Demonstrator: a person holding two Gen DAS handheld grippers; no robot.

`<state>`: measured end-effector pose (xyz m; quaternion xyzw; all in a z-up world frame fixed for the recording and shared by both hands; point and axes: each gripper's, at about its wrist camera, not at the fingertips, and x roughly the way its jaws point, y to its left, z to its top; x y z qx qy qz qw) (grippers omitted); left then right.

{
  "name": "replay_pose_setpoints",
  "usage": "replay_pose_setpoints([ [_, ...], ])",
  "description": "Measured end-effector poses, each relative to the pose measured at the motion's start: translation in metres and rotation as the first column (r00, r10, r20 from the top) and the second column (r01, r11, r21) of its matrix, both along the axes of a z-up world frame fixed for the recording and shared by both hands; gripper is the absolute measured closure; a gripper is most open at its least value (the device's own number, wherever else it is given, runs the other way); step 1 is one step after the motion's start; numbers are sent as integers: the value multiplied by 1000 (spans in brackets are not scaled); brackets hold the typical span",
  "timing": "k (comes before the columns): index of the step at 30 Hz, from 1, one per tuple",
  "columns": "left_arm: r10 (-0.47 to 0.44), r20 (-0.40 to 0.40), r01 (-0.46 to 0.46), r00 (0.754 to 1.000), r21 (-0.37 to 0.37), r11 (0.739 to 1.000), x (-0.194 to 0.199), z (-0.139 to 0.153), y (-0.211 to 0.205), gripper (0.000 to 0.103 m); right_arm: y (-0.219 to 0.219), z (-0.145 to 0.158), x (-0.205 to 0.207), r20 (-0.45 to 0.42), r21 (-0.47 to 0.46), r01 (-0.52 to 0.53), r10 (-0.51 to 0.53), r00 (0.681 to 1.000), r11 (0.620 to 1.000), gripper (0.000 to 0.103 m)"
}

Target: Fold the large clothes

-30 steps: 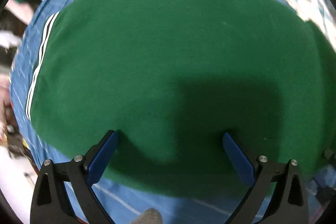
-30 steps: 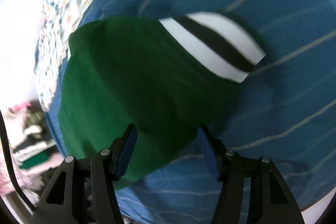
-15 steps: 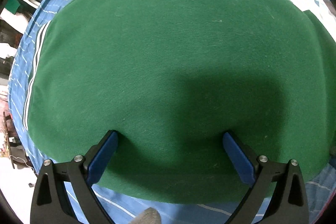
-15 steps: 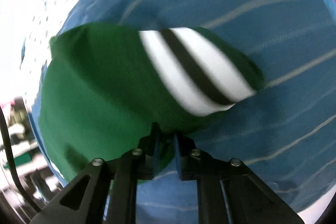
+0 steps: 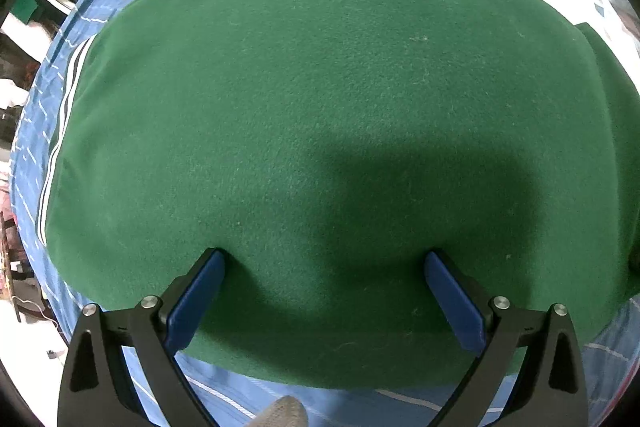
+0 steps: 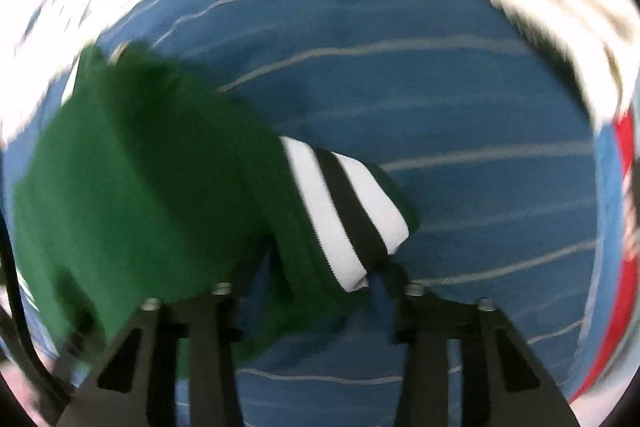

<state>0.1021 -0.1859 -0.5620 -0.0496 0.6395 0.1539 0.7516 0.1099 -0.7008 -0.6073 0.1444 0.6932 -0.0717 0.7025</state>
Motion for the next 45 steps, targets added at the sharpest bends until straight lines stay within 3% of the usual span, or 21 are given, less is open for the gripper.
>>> replay_pose_setpoints([
  [3,-5,1,5,1000,-9,1000,-3,-3,13,0,14,5,-1,13,-47,-61,62,998,997,77],
  [8,0,-3,0,1000,-17,1000,-4,-1,23,0,23,-8,0,-8,-85,-82,81,997,993,75],
  [12,80,2,-80,997,-44,996,-21,19,49,0,23,0,10,-49,-47,-35,33,998,998,64],
  [15,219,37,-215,975,-93,972,-58,44,94,0,23,25,13,-29,-7,15,-15,999,1000,59],
  [17,364,40,-354,931,-154,922,-93,52,133,1,27,39,13,-3,-6,6,-6,1000,1000,59],
  [18,436,28,-423,900,-192,886,-109,51,150,1,30,46,8,13,0,1,-1,1000,1000,58],
  [21,665,-39,-633,746,-350,690,-162,29,207,3,54,56,1,46,43,-26,24,999,999,56],
  [23,741,-48,-682,670,-433,589,-179,9,230,3,78,50,-2,43,67,-55,52,998,996,56],
  [24,765,-49,-693,642,-465,552,-182,1,240,3,91,47,-2,40,82,-67,64,997,994,56],
  [26,801,-8,-689,599,-514,511,-181,-7,255,3,104,35,-5,28,111,-84,81,996,990,56],
  [27,808,33,-675,589,-529,514,-174,-9,264,3,110,29,-3,26,122,-85,83,996,989,56],
  [31,793,137,-649,593,-502,572,-139,-8,290,4,147,17,0,20,177,-102,100,995,979,56],
  [32,791,159,-647,591,-492,582,-132,-8,295,8,157,14,2,18,184,-112,111,994,976,56],
  [33,795,168,-656,583,-479,583,-127,-9,300,16,165,12,3,16,192,-120,119,993,974,56],
  [34,811,164,-680,562,-465,566,-122,-12,309,22,170,7,2,14,196,-125,125,992,973,56],
  [35,820,168,-688,547,-469,554,-120,-12,315,34,178,5,4,15,203,-132,131,991,970,56],
  [36,827,180,-691,533,-472,548,-119,-10,319,55,183,0,21,16,208,-137,136,991,968,56],
  [37,823,195,-682,534,-476,555,-116,-6,324,62,185,2,16,17,216,-143,142,990,966,56],
  [39,796,228,-662,561,-455,596,-108,7,327,71,180,9,13,26,228,-150,148,989,962,56],
  [40,777,256,-649,575,-436,624,-105,19,328,72,184,11,17,35,229,-159,155,987,960,56],
  [45,703,372,-571,606,-411,710,-104,58,320,72,210,15,49,95,238,-213,196,976,948,56],
])
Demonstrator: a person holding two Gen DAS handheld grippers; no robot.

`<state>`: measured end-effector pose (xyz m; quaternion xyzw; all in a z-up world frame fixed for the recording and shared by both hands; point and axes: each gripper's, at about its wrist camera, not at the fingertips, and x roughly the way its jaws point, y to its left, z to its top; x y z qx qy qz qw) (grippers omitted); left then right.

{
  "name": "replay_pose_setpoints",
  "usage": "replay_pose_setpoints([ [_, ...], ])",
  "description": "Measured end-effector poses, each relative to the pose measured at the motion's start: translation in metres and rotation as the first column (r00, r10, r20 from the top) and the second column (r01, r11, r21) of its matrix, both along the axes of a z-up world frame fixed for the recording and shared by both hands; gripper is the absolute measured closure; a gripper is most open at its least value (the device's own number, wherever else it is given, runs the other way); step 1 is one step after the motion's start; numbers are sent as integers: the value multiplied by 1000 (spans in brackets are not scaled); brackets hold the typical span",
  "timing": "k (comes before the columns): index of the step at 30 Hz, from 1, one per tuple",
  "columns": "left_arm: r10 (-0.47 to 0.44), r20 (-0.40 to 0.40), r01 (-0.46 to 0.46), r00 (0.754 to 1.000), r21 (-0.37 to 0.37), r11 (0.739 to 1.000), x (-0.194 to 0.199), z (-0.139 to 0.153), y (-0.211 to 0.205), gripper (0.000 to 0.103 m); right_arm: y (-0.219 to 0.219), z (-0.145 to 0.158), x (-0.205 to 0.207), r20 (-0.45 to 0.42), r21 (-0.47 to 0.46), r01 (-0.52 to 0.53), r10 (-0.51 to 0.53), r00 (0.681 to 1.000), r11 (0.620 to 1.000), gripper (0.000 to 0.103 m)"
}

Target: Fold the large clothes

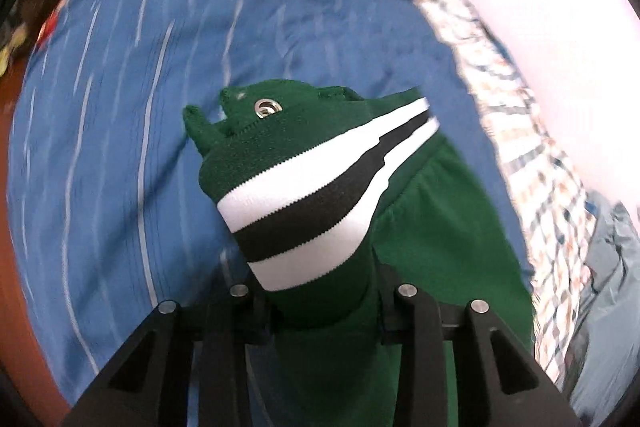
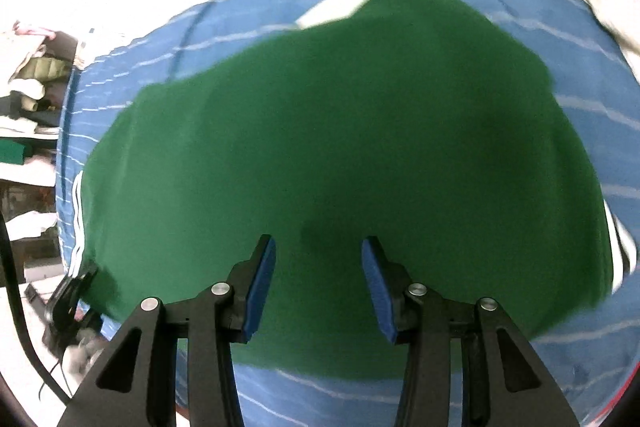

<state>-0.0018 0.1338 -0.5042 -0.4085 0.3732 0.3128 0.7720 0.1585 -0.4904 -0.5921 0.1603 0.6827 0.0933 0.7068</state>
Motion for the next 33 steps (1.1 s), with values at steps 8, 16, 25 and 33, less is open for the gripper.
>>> replay_pose_setpoints([
  [8,-2,13,5,1000,-196,981,0,-70,25,42,25,-49,34,-104,-107,-99,88,991,989,56],
  [16,-31,24,32,999,-31,999,16,-24,22,74,5,-28,29,-70,21,-68,69,995,997,55],
  [25,-127,40,111,991,288,951,52,91,34,76,-20,-4,8,-76,41,44,-41,996,998,55],
  [33,-541,-35,467,840,554,689,79,168,-114,77,-62,9,-29,-101,75,101,-93,990,992,55],
])
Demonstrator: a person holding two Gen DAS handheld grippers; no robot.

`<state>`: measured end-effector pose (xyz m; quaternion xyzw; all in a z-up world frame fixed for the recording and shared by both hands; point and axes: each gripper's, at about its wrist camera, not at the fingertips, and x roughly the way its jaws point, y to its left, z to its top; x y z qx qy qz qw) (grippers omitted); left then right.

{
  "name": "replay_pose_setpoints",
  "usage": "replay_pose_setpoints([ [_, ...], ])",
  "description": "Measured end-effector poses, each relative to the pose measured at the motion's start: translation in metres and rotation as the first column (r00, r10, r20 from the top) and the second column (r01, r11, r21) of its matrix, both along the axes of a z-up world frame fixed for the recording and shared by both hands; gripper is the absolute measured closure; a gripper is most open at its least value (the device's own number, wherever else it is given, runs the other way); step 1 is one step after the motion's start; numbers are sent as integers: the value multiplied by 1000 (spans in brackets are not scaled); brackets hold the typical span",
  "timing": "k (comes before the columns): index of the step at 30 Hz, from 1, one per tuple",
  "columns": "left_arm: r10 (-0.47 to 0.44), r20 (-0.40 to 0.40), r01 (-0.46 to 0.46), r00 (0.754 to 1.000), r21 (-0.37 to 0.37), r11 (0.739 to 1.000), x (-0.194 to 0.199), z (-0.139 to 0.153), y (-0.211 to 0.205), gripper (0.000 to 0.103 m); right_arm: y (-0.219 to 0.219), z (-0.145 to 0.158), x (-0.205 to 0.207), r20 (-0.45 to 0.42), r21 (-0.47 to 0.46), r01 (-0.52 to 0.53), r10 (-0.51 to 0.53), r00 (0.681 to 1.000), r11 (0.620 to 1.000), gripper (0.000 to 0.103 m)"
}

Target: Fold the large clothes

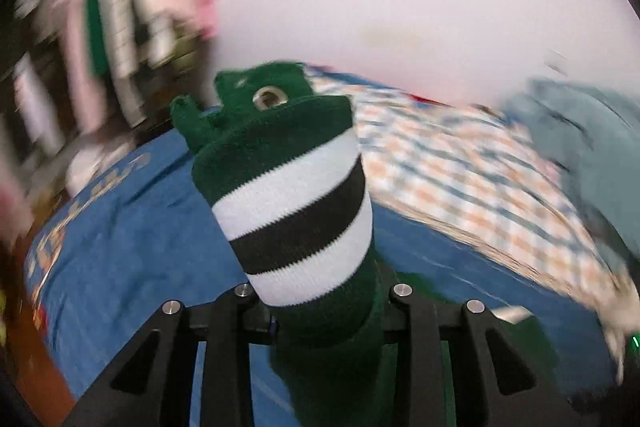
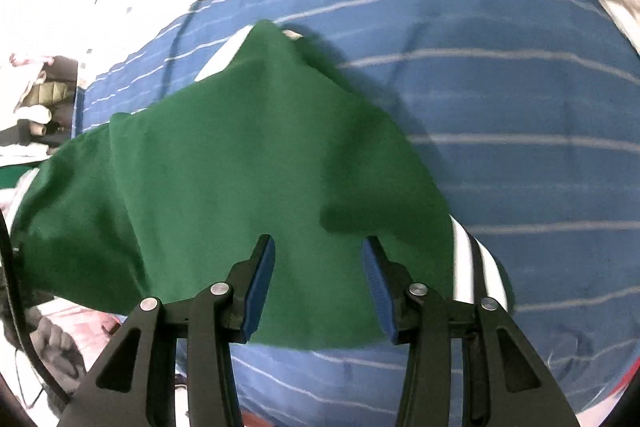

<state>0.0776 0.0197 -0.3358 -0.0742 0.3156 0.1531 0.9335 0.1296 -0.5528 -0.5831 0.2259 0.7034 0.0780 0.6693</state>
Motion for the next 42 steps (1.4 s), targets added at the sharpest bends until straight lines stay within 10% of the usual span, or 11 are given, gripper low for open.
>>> replay_pose_setpoints([
  [5,-280,-35,279,959,-30,960,13,-12,-122,77,-38,-2,-27,-33,5,81,-81,996,997,55],
  [11,-504,-169,497,847,-85,864,9,-76,-244,78,-89,-9,-53,-69,-23,181,-182,981,983,55],
  [18,-523,-396,571,754,3,821,-10,-154,-305,76,-139,-23,-75,-116,-78,257,-265,957,963,55],
  [22,-515,-430,590,742,52,806,-19,-150,-303,71,-147,-31,-82,-158,-100,230,-244,957,968,47],
  [25,-545,-406,604,733,21,797,-21,-141,-303,39,-146,-25,-81,-147,-101,201,-214,966,974,39],
  [26,-555,-396,604,732,-1,797,-23,-139,-301,10,-146,-22,-80,-140,-100,188,-201,969,977,39],
  [27,-556,-391,599,734,-16,801,-23,-135,-299,5,-144,-18,-78,-132,-100,178,-191,973,979,39],
  [32,-529,-411,550,742,-79,832,-26,-119,-277,4,-137,14,-60,-54,-74,169,-173,983,983,39],
  [35,-448,-417,452,791,-95,887,-38,-102,-240,4,-130,40,-45,16,0,175,-175,985,985,39],
  [39,-230,-469,220,853,-78,972,-53,-99,-168,4,-102,55,-21,51,156,122,-131,990,980,39],
  [42,-61,-522,68,851,-6,998,-62,-121,-122,4,-69,45,-9,57,153,54,-63,996,987,39],
])
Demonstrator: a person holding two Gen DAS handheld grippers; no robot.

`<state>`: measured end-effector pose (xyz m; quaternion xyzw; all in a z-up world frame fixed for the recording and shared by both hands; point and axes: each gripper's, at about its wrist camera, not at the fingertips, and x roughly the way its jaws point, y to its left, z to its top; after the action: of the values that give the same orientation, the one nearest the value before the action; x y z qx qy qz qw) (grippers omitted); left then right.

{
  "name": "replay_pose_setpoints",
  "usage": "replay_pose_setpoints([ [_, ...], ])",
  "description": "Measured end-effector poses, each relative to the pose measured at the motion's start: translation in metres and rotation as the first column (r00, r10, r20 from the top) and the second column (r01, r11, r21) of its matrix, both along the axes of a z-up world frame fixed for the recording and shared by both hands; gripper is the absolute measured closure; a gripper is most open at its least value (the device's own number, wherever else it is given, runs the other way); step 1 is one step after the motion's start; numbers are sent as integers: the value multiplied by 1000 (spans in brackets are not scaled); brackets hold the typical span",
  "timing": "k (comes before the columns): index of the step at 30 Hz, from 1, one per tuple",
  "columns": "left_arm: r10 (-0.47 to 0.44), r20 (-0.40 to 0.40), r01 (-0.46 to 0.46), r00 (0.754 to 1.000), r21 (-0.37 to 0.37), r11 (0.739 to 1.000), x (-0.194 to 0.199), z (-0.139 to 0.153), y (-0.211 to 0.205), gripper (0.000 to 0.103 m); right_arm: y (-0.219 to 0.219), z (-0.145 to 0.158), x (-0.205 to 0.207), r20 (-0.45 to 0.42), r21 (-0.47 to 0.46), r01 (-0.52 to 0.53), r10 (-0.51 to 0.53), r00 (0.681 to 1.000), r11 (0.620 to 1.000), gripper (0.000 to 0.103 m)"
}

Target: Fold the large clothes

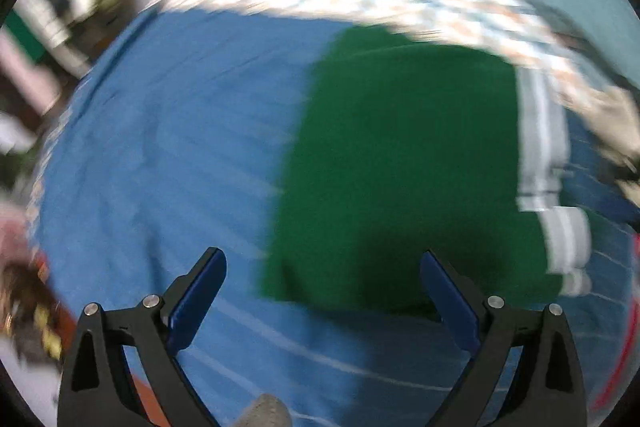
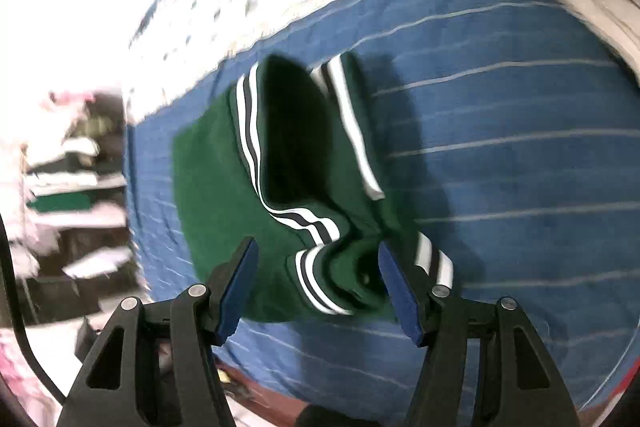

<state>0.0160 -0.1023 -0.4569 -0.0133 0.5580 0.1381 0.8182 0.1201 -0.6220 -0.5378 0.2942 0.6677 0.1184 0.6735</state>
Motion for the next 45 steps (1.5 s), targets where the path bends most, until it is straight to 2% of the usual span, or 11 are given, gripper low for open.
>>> replay_pose_setpoints([
  [5,193,-107,-175,975,156,972,-10,-58,65,4,37,-74,-21,-202,-179,-182,145,969,967,46],
  [8,236,-179,-204,955,179,963,-8,-91,83,4,23,-100,-43,-292,-117,-158,118,949,980,46],
  [15,254,-203,-259,946,3,966,-10,-135,107,0,11,-20,-14,15,-91,-78,79,997,993,45],
  [20,227,-190,-237,955,-31,971,-15,-131,106,0,46,-41,39,75,121,-106,97,992,987,40],
  [22,237,-226,-249,945,-26,968,-16,-123,114,0,62,-67,52,27,194,-112,109,994,975,55],
  [23,248,-230,-256,941,-6,967,-18,-115,114,0,68,-78,56,-7,205,-101,104,995,974,100],
  [29,303,-85,-300,949,52,953,-36,-40,114,0,35,-42,54,81,85,57,-64,995,995,101],
  [32,303,-64,-302,951,37,953,-30,-26,109,0,33,-77,56,-74,53,43,-39,996,998,100],
  [35,277,-43,-275,960,54,960,-18,-17,91,0,35,-79,50,-118,80,22,-12,993,997,68],
  [38,236,-2,-235,972,56,970,-3,-11,77,0,25,-46,23,-62,8,-3,4,998,1000,52],
  [45,161,-9,-161,987,41,986,17,-14,39,0,0,-67,-44,-194,55,149,-136,971,987,50],
])
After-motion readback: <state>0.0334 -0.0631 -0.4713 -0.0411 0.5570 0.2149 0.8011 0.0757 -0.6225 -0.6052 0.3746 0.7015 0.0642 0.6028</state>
